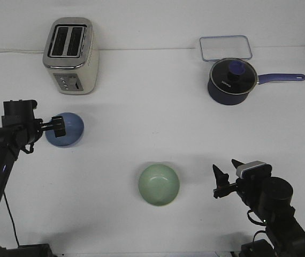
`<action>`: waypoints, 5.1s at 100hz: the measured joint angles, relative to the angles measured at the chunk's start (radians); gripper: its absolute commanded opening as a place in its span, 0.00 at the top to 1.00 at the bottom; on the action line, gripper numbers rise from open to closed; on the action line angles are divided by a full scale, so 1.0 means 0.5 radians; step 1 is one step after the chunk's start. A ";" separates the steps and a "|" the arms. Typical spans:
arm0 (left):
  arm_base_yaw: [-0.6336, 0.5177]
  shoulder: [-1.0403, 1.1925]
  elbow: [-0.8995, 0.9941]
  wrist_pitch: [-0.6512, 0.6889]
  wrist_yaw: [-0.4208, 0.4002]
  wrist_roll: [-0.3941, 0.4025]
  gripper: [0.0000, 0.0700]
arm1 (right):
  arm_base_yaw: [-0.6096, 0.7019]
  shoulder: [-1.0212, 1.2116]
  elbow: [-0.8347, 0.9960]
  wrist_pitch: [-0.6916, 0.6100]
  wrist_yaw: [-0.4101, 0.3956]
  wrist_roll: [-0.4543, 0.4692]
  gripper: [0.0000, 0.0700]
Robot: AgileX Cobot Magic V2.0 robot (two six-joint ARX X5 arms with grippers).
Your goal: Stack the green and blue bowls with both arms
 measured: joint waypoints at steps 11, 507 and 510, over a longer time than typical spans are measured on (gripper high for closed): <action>0.029 0.158 0.094 -0.042 0.002 0.035 0.05 | 0.000 0.000 0.000 -0.001 -0.001 -0.001 0.34; -0.386 -2.214 -1.610 1.268 0.008 0.124 0.98 | 0.000 -0.590 -0.028 0.209 0.468 -0.141 1.00; -0.343 -2.238 -1.650 1.291 0.008 0.141 0.98 | 0.000 -0.590 -0.028 0.209 0.468 -0.141 1.00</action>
